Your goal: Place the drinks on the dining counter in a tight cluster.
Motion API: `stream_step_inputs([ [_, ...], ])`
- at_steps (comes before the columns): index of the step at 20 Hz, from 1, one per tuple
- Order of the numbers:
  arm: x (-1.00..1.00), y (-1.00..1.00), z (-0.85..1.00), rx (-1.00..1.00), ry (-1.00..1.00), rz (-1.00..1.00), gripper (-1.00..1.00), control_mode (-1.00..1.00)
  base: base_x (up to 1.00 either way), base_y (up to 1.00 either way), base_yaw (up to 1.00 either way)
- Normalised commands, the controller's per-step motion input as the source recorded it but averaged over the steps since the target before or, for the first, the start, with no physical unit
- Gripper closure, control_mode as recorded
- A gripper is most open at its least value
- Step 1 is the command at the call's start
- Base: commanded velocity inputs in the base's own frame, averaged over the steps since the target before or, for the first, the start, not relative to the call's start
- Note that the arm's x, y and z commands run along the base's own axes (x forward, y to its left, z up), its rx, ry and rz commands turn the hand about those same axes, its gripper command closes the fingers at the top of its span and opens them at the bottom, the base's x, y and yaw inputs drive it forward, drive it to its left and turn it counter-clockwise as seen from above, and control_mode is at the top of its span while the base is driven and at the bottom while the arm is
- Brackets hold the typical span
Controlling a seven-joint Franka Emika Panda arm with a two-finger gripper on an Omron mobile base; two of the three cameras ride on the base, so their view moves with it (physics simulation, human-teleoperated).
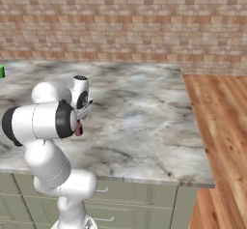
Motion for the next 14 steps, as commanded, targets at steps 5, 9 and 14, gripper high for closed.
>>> stream_step_inputs([
  [5,-0.52,-0.04,0.28,0.01,0.00,-0.06,-1.00,-1.00,0.00,0.00,0.00],
  [9,-0.53,-0.18,0.37,0.00,0.00,-0.20,-1.00,-1.00,0.00,0.00,0.00],
  [14,-0.49,-0.35,0.49,0.01,0.00,-0.33,-1.00,-1.00,0.00,0.00,0.00],
])
